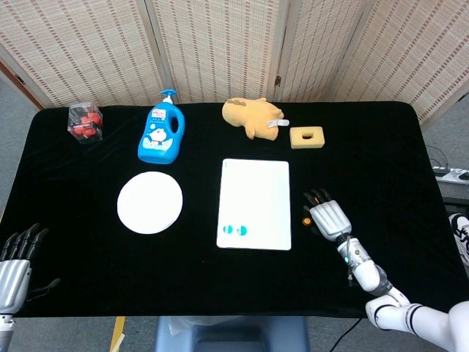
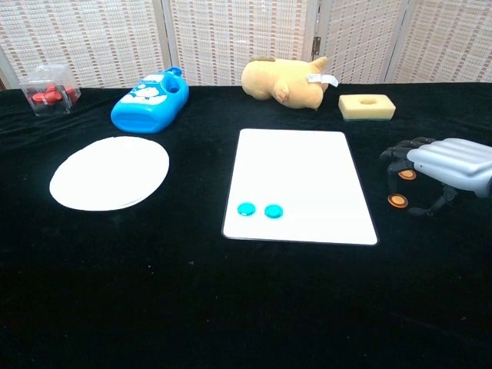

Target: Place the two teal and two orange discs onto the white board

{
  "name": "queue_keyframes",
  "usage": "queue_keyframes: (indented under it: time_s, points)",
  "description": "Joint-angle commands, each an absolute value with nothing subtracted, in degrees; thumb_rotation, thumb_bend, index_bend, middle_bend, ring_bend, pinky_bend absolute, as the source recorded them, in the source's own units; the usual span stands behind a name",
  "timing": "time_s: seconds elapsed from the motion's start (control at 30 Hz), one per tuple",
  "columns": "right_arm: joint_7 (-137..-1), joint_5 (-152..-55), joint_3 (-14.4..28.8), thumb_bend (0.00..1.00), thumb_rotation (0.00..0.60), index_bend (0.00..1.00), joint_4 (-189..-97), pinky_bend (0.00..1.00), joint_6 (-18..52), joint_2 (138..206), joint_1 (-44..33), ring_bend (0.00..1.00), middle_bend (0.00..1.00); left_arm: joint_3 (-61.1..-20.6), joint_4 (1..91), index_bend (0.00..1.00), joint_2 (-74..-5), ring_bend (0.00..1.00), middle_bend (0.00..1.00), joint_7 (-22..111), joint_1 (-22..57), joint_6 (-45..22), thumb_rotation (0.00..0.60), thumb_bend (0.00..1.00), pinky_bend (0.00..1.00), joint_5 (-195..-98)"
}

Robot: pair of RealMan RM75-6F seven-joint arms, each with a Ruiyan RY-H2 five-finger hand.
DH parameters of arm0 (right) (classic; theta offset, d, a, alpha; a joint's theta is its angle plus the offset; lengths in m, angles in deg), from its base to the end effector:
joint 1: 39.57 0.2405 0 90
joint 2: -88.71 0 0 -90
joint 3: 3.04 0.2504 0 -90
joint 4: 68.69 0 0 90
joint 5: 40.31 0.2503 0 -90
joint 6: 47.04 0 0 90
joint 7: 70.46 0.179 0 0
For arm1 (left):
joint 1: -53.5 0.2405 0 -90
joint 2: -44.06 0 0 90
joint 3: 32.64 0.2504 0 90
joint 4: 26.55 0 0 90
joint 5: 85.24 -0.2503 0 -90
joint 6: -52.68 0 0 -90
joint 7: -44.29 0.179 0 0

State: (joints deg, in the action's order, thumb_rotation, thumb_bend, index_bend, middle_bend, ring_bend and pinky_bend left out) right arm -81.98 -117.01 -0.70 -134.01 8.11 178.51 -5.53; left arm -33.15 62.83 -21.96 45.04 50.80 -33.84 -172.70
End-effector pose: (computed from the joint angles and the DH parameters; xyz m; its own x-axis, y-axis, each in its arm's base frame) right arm -0.2688 -0.3691 -0.0582 0.6441 -0.2427 0.7255 -0.7562 -0.3454 0.5558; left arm -0.3352 0.1968 0.1096 0.4271 0.0322 0.9036 0.9041 0.0011 -0.4274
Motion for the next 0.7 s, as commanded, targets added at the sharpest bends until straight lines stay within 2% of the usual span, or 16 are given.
queue_keyframes:
  time_s: [0.03,0.5,0.7]
  points:
    - [-82.11,-116.94,-0.52,0.25,0.6,0.41,-133.86,0.0,7.86,178.64,-5.47,0.0,0.08,-33.13,62.77,0.0,-22.0,0.07,0.0,44.97,50.83,-33.86,0.6,0.13,0.0,-172.7]
    - [-82.51,-116.97,0.32,0.25,0.6,0.48,-134.24,0.0,7.11,178.79,-5.24,0.0,0.11,-33.08,62.41,0.0,-22.05,0.07,0.0,44.73,50.94,-33.81,0.6,0.13,0.0,-172.58]
    - [-80.36,-118.59,1.01,0.26,0.6,0.5,-139.07,0.0,8.62,175.96,-5.21,0.0,0.12,-33.13,62.37,0.0,-21.96,0.07,0.0,44.61,50.97,-33.89,0.6,0.13,0.0,-172.59]
